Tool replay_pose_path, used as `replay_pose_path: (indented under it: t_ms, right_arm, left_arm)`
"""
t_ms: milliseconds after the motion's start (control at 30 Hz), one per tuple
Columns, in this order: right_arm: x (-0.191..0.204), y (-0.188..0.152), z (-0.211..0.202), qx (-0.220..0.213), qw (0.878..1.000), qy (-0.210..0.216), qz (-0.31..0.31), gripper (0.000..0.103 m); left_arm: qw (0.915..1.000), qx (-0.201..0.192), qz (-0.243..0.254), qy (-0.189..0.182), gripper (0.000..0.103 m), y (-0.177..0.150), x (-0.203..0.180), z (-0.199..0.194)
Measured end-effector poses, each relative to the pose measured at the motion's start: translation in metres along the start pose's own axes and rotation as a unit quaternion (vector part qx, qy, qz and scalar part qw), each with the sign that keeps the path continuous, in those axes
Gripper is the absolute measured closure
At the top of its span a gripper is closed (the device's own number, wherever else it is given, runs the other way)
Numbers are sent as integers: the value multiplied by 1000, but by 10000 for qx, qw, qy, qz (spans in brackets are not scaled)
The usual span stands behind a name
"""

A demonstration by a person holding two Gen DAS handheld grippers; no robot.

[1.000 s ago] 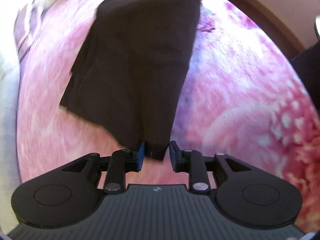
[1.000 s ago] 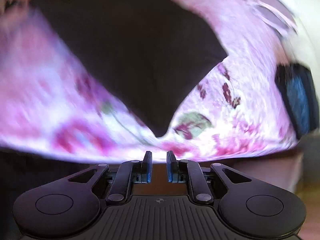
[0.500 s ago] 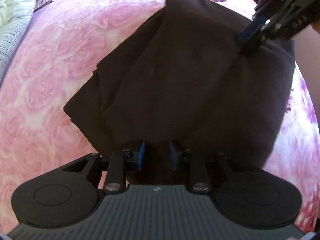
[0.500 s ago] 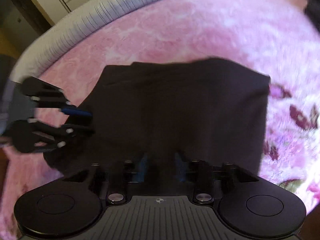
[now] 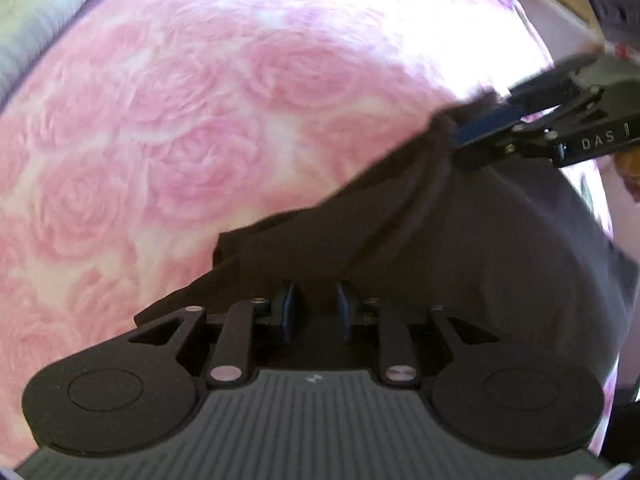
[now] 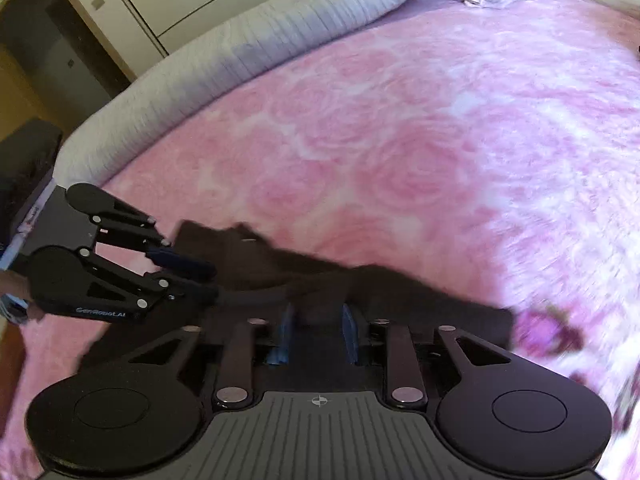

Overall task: Fold clothes
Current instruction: 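Lower the folded shirt onto the bed and open both grippers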

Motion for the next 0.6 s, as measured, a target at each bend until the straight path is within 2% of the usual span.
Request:
replay_pose_path:
  t_ms: [100, 167, 233, 267, 300, 367, 467, 600]
  right_arm:
    - [-30, -7, -17, -113, 9991, -380, 140, 83]
    - [-41, -10, -27, -153, 9986, -444, 225, 83]
    - [-35, -12, -34, -61, 9981, -607, 114, 83]
    - [-31, -13, -37, -10, 9964, -840, 65, 81]
    - [-29, -16, -42, 19, 9934, -1144, 120, 77]
    - [-21, -26, -55, 16, 9878, -1507, 402, 61]
    - [0, -42, -73, 47, 9792, -1881, 758, 53]
    - [58, -67, -88, 391, 9739, -2123, 705, 46]
  left_arm:
    - [9996, -24, -209, 165, 85, 1, 11, 3]
    - [9989, 32, -351, 307, 86, -2, 16, 3]
    - [9980, 82, -458, 419, 86, -4, 21, 3]
    - [9976, 109, -399, 560, 85, -5, 21, 1]
    - [9969, 144, -355, 693, 84, -6, 22, -1]
    - [9950, 218, -404, 891, 83, -9, 30, -7]
    - [9930, 197, -242, 1140, 83, -25, 28, -33]
    - [9922, 129, -9, 1241, 80, -57, 14, -80]
Point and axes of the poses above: each gripper's, at about its wrist camera, not at the fingertips, and z roughly the way its jaws point, x to its left, y to its top, the point moved 2 cm from there along z, roughly the way its jaws point, and after that the axes turned 12 degrees about y, right-handed, at the moved point
